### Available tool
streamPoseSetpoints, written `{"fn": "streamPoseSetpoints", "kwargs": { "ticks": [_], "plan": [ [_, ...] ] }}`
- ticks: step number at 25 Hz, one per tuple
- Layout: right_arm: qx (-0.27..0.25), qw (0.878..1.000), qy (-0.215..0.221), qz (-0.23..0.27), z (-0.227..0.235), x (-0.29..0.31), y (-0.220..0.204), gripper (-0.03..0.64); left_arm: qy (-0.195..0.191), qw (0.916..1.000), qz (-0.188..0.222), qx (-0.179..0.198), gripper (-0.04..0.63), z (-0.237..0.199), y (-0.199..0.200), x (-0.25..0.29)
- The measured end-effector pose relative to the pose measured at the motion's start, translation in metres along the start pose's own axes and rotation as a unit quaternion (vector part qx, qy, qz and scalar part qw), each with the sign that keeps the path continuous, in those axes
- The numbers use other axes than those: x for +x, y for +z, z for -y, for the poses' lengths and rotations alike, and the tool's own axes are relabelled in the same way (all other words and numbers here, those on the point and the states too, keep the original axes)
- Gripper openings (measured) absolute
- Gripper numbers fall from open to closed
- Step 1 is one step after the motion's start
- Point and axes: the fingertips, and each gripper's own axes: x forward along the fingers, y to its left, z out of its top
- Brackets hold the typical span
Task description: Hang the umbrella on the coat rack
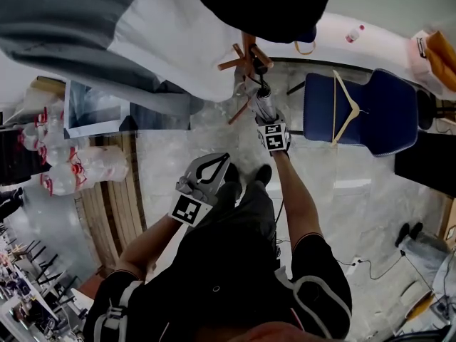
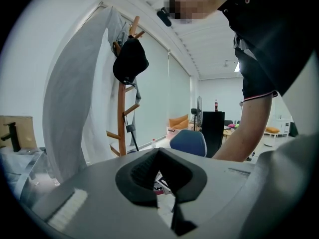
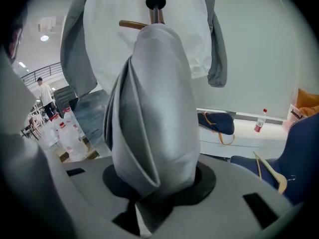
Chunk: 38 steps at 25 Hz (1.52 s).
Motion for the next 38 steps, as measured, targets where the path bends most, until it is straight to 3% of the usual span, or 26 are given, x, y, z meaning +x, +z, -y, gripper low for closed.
{"fn": "streamPoseSetpoints", "kwargs": {
  "ticks": [3, 9, 13, 25, 38],
  "plan": [
    [0.0, 1.0, 0.0, -0.002, 0.001, 0.008, 0.002, 0.15, -0.005, 0.9999, 0.002, 0.016, 0.0, -0.001, 0.001, 0.003],
    [-0.002, 1.0, -0.005, -0.012, 0.006, 0.02, 0.006, 0.155, -0.011, 0.9999, 0.005, 0.004, 0.0, 0.002, -0.001, 0.009],
    [-0.003, 1.0, -0.009, -0.013, 0.011, 0.031, 0.009, 0.156, -0.021, 0.9996, -0.001, 0.016, 0.0, 0.007, -0.003, 0.012],
    [-0.016, 1.0, -0.019, 0.009, 0.022, 0.054, 0.024, 0.163, -0.022, 0.9996, -0.006, 0.018, 0.0, 0.003, -0.009, 0.017],
    [-0.036, 0.999, -0.003, 0.037, 0.027, 0.073, 0.035, 0.167, -0.023, 0.9997, -0.001, 0.01, 0.0, -0.003, -0.014, 0.031]
  ]
}}
